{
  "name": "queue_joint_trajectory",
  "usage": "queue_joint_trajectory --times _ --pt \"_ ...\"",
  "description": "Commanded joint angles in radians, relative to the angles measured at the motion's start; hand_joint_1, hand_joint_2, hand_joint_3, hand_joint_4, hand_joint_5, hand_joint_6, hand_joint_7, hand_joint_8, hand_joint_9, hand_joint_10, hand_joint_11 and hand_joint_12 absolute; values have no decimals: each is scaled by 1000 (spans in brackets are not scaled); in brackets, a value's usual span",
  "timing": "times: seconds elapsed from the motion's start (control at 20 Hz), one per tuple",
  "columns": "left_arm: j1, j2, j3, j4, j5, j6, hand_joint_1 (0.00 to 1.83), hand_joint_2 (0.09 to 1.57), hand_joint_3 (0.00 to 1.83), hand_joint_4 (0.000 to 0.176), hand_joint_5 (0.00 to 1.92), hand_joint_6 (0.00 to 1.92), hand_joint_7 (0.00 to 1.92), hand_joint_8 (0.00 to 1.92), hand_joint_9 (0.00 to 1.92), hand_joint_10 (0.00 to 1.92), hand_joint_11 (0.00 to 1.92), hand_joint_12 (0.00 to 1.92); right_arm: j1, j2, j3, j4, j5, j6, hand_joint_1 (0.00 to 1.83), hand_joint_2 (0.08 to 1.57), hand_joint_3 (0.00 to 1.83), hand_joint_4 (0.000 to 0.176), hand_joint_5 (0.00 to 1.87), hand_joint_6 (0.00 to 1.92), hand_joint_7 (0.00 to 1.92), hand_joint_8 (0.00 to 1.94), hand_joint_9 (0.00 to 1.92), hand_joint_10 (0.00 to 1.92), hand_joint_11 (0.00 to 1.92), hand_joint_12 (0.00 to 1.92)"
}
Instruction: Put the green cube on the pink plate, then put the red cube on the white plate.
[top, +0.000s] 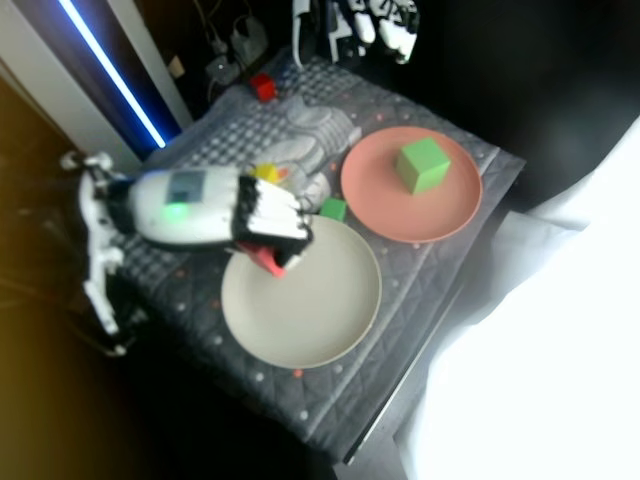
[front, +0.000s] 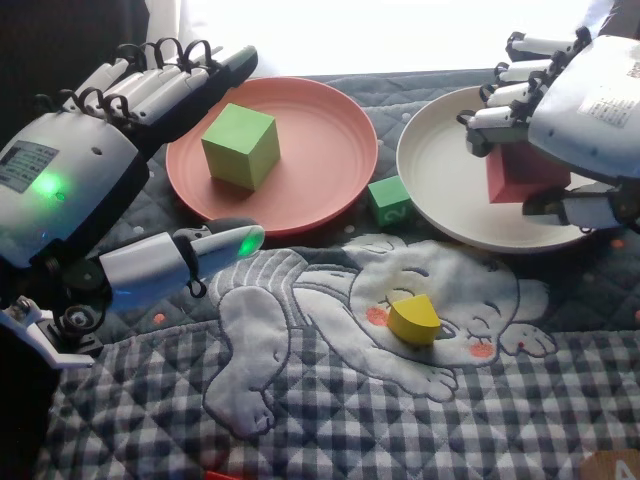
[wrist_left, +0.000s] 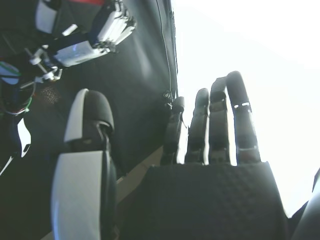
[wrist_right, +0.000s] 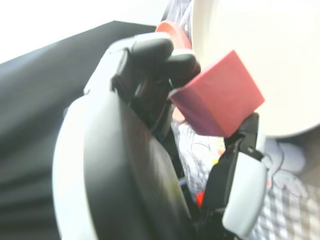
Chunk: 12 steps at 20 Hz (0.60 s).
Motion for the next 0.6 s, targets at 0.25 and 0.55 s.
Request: queue_joint_trajectory --times 0.25,0.55 --pt "-8 5 -3 18 -129 -3 583 1106 0 110 143 10 181 3 220 14 0 1233 52 -38 58 21 -33 -4 1218 1178 0 0 880 1035 877 1353 723 1437 531 1819" --pt "-7 4 -3 14 -132 -3 585 1106 0 86 142 3 167 0 191 0 0 1173 53 -35 34 21 -34 -4 1013 1093 0 0 458 559 550 262 380 531 25 1341"
